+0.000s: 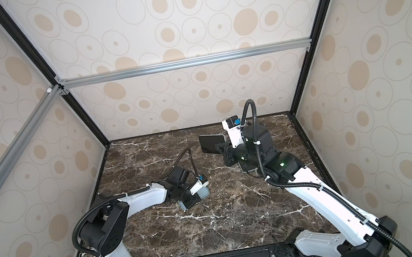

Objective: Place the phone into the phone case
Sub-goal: 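Lift the case with the left gripper toward the phone while right gripper lowers the phone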

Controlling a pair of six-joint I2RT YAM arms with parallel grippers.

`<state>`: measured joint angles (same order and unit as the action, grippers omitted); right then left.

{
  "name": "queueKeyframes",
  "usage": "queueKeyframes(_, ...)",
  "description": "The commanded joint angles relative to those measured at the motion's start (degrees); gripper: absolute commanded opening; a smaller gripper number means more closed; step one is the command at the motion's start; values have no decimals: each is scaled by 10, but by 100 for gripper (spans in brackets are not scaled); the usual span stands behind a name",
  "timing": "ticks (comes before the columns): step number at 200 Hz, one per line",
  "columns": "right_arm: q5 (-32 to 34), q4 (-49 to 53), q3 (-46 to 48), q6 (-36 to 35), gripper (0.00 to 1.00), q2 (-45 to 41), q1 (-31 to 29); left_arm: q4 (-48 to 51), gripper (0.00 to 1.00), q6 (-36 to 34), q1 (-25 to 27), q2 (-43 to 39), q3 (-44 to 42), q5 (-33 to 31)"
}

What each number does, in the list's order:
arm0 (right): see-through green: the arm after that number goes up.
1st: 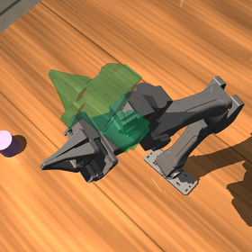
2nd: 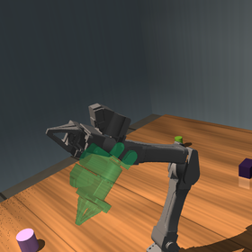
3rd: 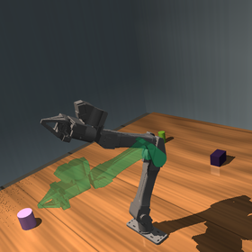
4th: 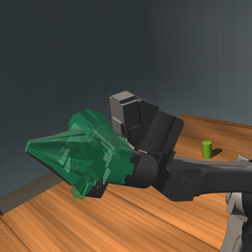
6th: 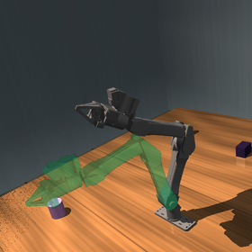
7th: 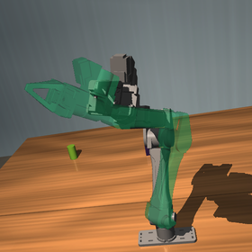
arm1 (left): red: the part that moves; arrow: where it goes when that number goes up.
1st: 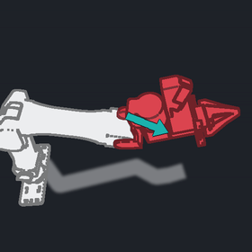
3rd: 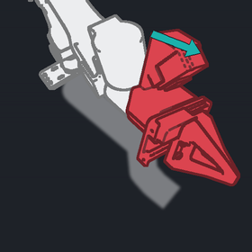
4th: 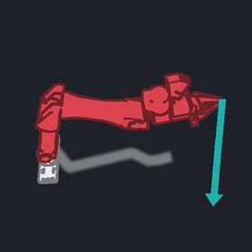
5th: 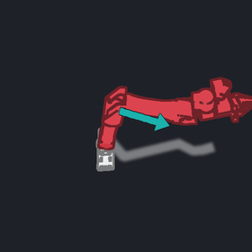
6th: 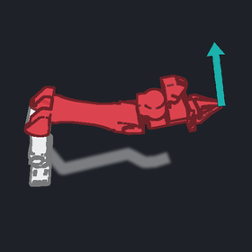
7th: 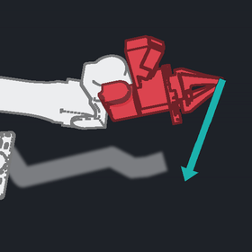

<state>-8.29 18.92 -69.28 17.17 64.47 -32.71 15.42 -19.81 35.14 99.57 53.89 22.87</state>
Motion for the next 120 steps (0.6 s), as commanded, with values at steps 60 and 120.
queueKeyframes(60,8,18,0,41,0,-37,1,-109,63,-15,-4,-210,-77,4)
queueKeyframes(120,-75,1,4,116,0,24,1,-217,82,285,-8,-438,-195,-169)
